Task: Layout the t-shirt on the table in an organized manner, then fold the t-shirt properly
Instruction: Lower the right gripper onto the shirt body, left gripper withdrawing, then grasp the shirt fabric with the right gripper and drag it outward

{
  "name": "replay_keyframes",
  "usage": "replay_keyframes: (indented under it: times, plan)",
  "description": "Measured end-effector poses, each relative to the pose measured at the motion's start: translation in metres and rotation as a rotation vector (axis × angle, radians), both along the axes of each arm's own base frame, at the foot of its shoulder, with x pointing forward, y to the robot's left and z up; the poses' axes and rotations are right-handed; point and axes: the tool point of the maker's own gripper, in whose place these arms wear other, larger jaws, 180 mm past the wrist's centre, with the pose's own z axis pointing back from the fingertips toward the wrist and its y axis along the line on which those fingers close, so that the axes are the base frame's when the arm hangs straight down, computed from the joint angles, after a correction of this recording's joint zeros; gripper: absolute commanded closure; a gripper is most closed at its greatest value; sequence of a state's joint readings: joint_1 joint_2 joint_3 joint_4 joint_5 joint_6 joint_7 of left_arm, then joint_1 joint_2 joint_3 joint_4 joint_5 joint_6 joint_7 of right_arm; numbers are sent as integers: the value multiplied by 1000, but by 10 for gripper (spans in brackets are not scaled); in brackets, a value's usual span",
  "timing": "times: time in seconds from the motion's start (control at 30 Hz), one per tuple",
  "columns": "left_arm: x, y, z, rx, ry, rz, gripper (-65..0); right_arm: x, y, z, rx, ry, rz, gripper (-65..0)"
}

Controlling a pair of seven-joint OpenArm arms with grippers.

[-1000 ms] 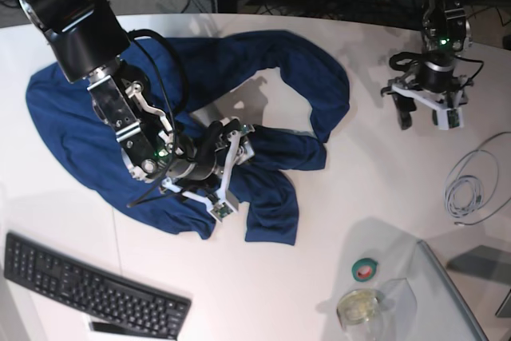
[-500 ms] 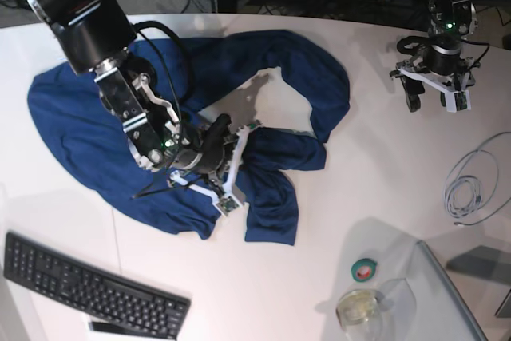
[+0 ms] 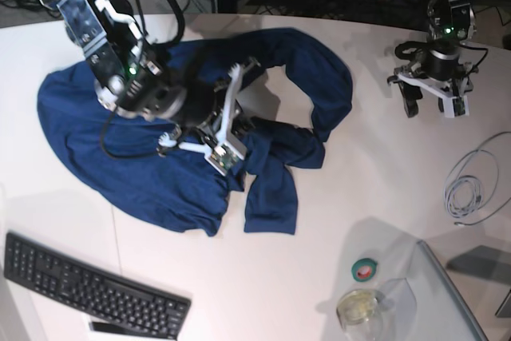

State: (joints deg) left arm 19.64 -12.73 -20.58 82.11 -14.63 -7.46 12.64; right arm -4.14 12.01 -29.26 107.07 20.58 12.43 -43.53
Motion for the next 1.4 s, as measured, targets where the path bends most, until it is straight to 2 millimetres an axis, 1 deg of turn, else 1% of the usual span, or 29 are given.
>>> replay_keyframes:
  times: [0.07,0.17,0.23,0.3,0.33,0.37,0.43,0.47,0.5,0.53,0.57,0.6,0.63,0.67,0.7,0.77,0.8,0.87,0.93,0.97,1.03,1.1,1.13,1.17,1.27,1.33,1.4]
  plan:
    - [4,0,3,1,-16,-1,-413,-13,-2,2,4,3,9,0]
    - [3,0,2,1,-11,-1,-413,-30,-3,5,7,-5,64,0]
    - [2,1,1,3,-5,0,-413,-36,-2,3,10,3,83,0]
    - [5,0,3,2,-14,-2,-413,-37,-5,-1,5,7,89,0]
    - [6,1,4,2,-18,-2,-413,-37,-7,-9,-4,24,82,0]
    - [9,1,5,3,-23,-2,-413,-38,-10,-24,-22,62,75,-2]
    - [8,1,5,2,-22,-1,-413,-48,-22,-63,-80,170,53,-14]
    - [7,1,5,3,-19,0,-413,-55,-29,-81,-122,223,42,-44]
    - [6,3,5,4,-19,4,-413,-62,-33,-96,-148,273,34,-90]
    - [5,4,5,5,-18,8,-413,-66,-33,-105,-152,302,29,-141]
    - [5,5,5,6,-19,9,-413,-69,-32,-108,-148,317,26,-200]
    - [5,5,5,7,-19,9,-413,-69,-30,-106,-139,313,26,-254]
    - [6,5,6,8,-23,8,-413,-65,-28,-101,-130,293,27,-302]
    - [5,6,6,11,-21,7,-413,-61,-24,-91,-118,266,31,-332]
    - [5,7,6,13,-20,6,-413,-54,-20,-77,-99,220,37,-345]
    - [3,12,7,18,-20,19,-413,-41,-10,-51,-48,143,48,-350]
    - [1,17,8,20,-20,36,-413,-32,-6,-42,-40,118,53,-351]
    - [-3,32,13,40,-29,75,-413,-8,-4,-32,-60,71,67,-351]
    - [-10,44,15,52,-27,103,-413,31,1,-22,-75,27,46,-351]
    - [-13,47,15,54,-25,109,-413,50,3,-21,-86,25,32,-351]
    - [-17,47,12,52,-7,112,-413,77,9,-24,-111,40,24,-350]
    - [-21,47,11,50,-5,114,-413,93,17,-34,-118,85,15,-350]
    - [-22,46,11,49,-5,113,-413,100,19,-40,-124,112,11,-348]
    - [-24,46,10,51,-3,112,-413,109,16,-46,-134,112,0,-348]
    - [-28,47,8,51,9,115,-413,140,-2,-56,-143,108,-80,-348]
    - [-31,47,7,54,10,112,-413,157,-20,-64,-167,116,-175,-351]
    - [-34,45,5,48,17,108,-413,161,-35,-77,-204,150,-221,-351]
